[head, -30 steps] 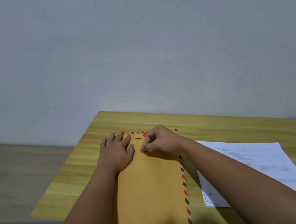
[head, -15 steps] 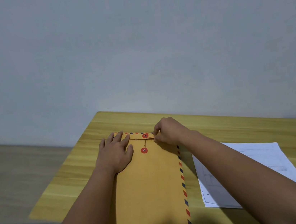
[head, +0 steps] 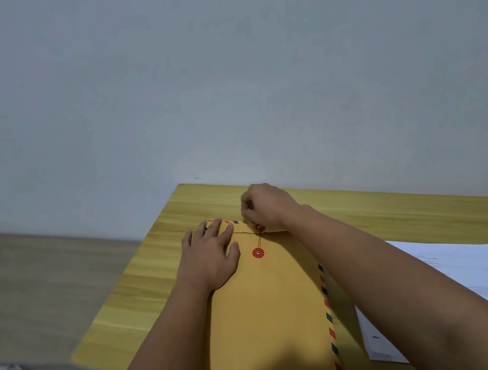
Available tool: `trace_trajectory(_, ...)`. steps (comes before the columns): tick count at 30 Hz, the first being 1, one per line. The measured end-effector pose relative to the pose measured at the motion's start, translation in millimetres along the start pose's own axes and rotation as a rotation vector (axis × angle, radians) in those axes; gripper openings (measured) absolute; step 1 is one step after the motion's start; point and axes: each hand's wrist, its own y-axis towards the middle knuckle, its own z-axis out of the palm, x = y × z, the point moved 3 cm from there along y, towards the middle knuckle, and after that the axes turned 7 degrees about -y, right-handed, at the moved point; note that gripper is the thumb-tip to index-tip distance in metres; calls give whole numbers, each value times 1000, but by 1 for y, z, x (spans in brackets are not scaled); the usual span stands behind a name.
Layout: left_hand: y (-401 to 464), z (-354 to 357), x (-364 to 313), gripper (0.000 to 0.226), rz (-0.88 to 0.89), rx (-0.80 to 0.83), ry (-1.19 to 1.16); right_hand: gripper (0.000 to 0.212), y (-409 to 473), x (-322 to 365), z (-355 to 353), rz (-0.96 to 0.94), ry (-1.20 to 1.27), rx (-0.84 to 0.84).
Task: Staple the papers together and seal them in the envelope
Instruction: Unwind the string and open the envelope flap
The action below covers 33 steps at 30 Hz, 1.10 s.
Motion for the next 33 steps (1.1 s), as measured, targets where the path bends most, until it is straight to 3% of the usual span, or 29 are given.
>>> trace_trajectory(5,2,0,1,63,-1,-3,-5,7,-2,-22,1,187,58,-31)
trace_trajectory(11,1,-3,1,68,-12,19,2,8,-30,-58,-9,367,307,-65)
trace_trajectory(17,1,-4,-1,60,-16,40,16,14,-64,-57,-19,312,570,-82)
trace_trajectory(23,-1,-5,-3,59,-17,38,13,14,-59,-16,-33,165,623,-171)
trace_trajectory(28,-1,-4,-3,58,-3,26,13,14,-55,25,-23,106,947,83)
trace_trajectory(33,0,-2,-2,57,-12,31,8,7,-78,15,-12,127,977,414)
